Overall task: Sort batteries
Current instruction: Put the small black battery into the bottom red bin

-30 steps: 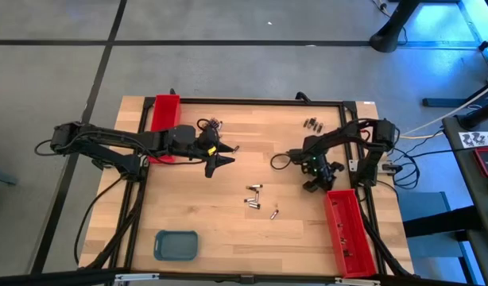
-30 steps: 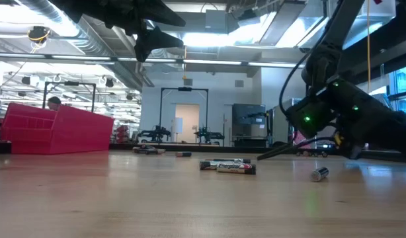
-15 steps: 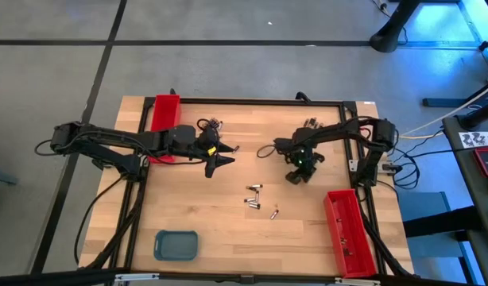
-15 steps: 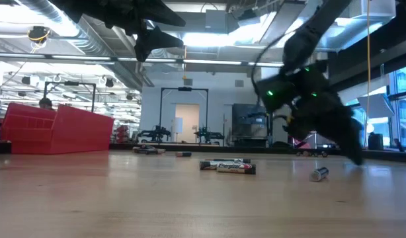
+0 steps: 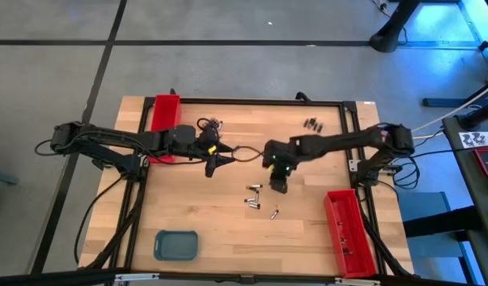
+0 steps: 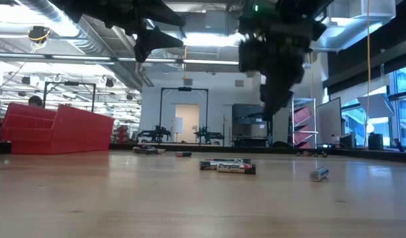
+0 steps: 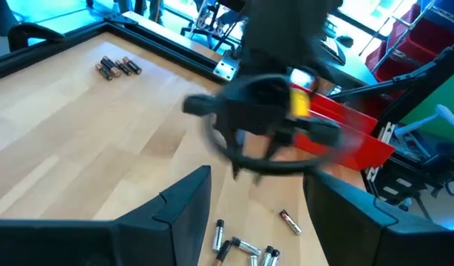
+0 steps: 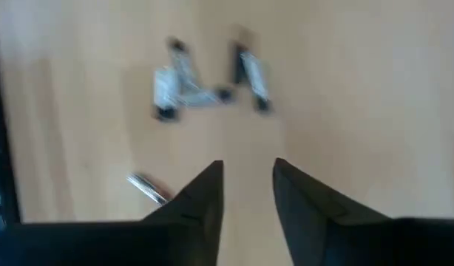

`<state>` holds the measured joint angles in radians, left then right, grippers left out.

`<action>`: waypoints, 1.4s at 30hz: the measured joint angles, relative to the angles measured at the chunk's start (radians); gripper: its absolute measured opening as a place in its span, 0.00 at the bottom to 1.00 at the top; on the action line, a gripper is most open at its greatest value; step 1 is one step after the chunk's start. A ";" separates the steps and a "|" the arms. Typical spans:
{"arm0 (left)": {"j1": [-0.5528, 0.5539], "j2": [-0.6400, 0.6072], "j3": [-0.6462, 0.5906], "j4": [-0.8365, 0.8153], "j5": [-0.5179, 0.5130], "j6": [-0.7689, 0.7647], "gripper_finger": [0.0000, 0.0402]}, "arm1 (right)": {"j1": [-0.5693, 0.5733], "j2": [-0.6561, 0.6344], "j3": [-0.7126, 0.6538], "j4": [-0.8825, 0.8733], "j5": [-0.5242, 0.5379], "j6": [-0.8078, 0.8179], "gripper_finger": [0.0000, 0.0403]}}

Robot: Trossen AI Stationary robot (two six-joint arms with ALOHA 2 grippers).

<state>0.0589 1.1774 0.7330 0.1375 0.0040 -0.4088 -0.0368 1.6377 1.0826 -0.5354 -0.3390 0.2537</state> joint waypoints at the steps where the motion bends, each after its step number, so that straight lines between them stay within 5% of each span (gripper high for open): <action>1: 0.000 0.000 0.000 0.000 0.000 -0.003 0.51 | 0.026 0.000 -0.002 0.053 0.015 0.007 0.36; 8: 0.000 0.000 0.000 0.005 0.000 -0.054 0.51 | 0.152 0.090 -0.027 0.430 0.271 -0.057 0.47; 16: 0.000 0.000 0.000 0.008 0.000 -0.163 0.51 | 0.155 0.214 -0.027 0.518 0.381 -0.041 0.41; 26: 0.000 0.000 0.000 0.004 0.026 -0.187 0.51 | 0.155 0.319 -0.024 0.514 0.382 -0.003 0.33; 34: 0.000 0.000 0.000 -0.001 0.026 -0.160 0.51 | 0.154 0.365 -0.022 0.498 0.382 0.004 0.05; 42: 0.006 -0.025 0.000 -0.087 0.020 -0.161 0.51 | 0.127 0.329 -0.025 0.503 0.378 0.006 0.06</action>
<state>0.0646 1.1528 0.7326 0.0505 0.0241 -0.5697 0.0907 1.9667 1.0572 -0.0325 0.0394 0.2601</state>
